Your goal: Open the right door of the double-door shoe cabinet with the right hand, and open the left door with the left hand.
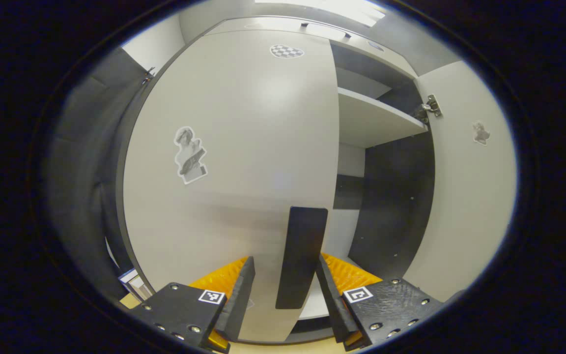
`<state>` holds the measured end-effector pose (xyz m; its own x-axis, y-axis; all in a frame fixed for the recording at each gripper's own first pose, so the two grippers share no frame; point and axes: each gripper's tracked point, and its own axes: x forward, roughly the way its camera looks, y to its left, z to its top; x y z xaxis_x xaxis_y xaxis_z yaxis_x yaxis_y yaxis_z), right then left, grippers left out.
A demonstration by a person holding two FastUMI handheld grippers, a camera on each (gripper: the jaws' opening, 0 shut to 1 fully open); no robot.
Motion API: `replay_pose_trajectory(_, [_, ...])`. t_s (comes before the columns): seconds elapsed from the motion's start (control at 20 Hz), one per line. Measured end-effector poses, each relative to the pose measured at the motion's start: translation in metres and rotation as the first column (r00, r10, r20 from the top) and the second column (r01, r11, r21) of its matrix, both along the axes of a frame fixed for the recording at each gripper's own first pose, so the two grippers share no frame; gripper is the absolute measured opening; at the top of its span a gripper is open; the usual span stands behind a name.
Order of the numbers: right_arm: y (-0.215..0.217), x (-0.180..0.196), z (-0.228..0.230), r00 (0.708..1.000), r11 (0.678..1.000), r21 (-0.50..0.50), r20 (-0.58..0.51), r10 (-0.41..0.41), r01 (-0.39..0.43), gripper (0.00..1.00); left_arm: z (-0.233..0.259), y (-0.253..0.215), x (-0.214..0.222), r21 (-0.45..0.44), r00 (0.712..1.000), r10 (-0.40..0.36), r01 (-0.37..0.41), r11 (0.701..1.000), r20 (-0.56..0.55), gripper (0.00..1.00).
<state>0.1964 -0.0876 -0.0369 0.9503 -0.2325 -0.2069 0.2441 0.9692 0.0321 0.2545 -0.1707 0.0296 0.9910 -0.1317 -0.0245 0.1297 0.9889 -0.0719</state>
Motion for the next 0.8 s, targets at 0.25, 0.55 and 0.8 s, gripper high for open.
replay_pose_trajectory(0.25, [0.0, 0.004, -0.007, 1.0, 0.998, 0.054, -0.014, 0.015, -0.014, 0.95, 0.003, -0.008, 0.001, 0.004, 1.0, 0.004, -0.004, 1.0, 0.008, 0.6])
replay_pose_trajectory(0.55, [0.006, 0.012, -0.009, 0.997, 0.997, 0.052, -0.027, 0.066, -0.065, 0.95, -0.002, -0.009, 0.0, 0.036, 0.999, 0.027, -0.026, 0.999, -0.027, 0.22])
replay_pose_trajectory(0.8, [0.019, 0.017, -0.002, 0.996, 0.989, 0.115, 0.003, 0.091, -0.09, 0.92, -0.003, -0.008, -0.002, 0.044, 0.999, 0.041, -0.04, 0.998, -0.03, 0.17])
